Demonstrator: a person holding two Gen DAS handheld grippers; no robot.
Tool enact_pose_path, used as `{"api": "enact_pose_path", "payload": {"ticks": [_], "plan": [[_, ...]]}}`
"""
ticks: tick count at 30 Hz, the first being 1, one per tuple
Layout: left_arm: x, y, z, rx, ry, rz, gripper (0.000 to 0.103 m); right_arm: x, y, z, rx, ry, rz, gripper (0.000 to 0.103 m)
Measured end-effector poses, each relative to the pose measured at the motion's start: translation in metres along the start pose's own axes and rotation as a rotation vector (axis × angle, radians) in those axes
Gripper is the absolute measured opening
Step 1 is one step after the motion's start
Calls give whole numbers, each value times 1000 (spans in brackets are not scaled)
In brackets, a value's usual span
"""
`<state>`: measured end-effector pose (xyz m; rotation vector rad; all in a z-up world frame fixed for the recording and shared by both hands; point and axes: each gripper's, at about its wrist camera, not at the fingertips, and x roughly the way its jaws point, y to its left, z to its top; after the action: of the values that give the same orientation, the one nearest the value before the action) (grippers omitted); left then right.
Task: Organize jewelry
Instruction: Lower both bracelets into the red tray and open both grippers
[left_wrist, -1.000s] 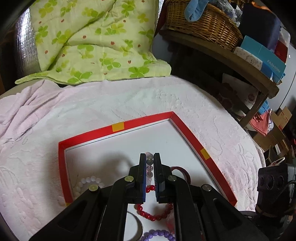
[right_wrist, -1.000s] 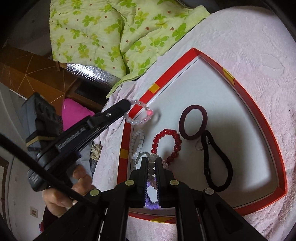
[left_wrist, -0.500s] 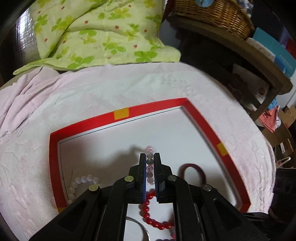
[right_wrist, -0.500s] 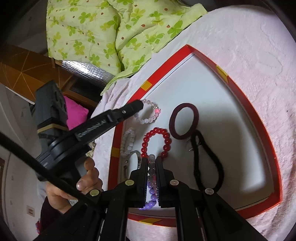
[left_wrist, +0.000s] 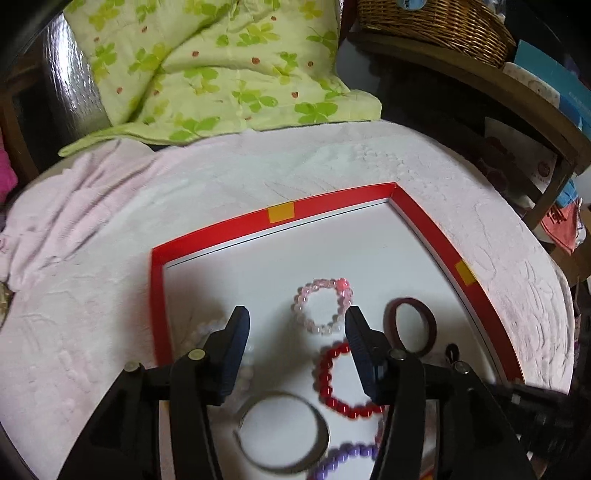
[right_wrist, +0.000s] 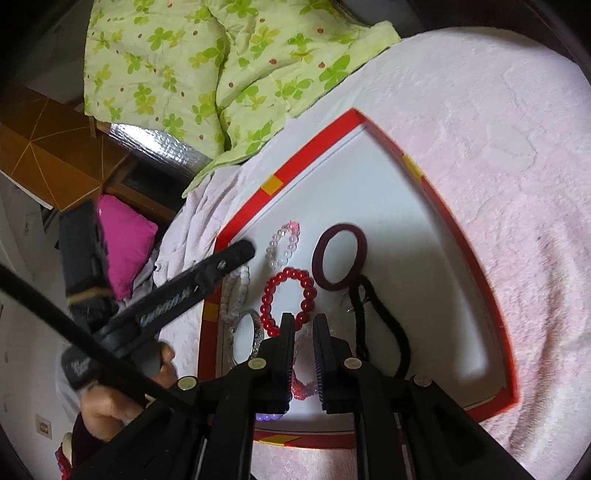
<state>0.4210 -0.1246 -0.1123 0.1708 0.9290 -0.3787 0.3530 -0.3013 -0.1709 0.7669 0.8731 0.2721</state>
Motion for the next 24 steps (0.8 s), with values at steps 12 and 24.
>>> {"api": "enact_pose_path", "payload": {"ticks": [12,24], "plan": [[-98,-1,-72,-41,-111,190,78,-44,2,0,-44,-68,-74,35],[-204,-28,-145,-46,-241,353,82,-96,40,-36,-269,-180,-258,49]]}}
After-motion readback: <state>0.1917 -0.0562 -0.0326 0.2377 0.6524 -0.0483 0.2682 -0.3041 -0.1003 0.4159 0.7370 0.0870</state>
